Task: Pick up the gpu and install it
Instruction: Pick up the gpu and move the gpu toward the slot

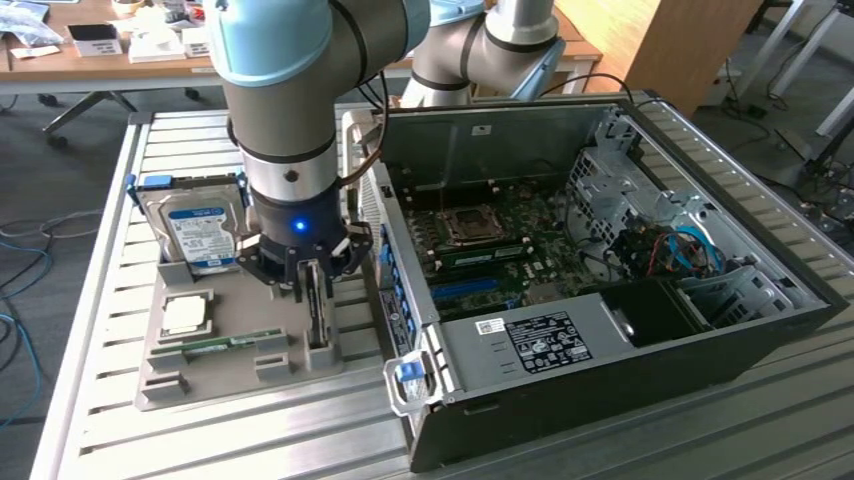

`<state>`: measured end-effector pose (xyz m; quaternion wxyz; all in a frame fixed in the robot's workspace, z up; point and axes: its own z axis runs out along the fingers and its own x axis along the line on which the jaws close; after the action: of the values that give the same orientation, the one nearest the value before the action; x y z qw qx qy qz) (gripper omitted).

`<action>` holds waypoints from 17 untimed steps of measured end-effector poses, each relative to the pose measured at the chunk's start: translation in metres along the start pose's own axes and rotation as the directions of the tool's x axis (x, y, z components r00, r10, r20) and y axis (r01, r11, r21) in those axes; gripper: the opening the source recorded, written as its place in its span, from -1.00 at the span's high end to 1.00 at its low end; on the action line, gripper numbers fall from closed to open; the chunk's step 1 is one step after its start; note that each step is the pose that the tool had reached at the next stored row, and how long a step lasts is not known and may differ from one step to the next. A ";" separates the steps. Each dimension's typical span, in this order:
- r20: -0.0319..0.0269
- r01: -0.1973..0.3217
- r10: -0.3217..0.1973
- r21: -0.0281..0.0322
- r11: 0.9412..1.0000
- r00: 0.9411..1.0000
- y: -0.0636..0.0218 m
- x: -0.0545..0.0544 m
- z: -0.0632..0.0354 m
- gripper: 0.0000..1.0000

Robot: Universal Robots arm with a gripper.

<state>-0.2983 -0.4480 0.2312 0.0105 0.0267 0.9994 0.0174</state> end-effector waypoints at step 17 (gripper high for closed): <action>0.000 0.000 0.000 0.000 1.000 1.000 0.0000 0.000 0.0000 0.33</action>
<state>-0.2983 -0.4480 0.2312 0.0104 0.0267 0.9994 0.0173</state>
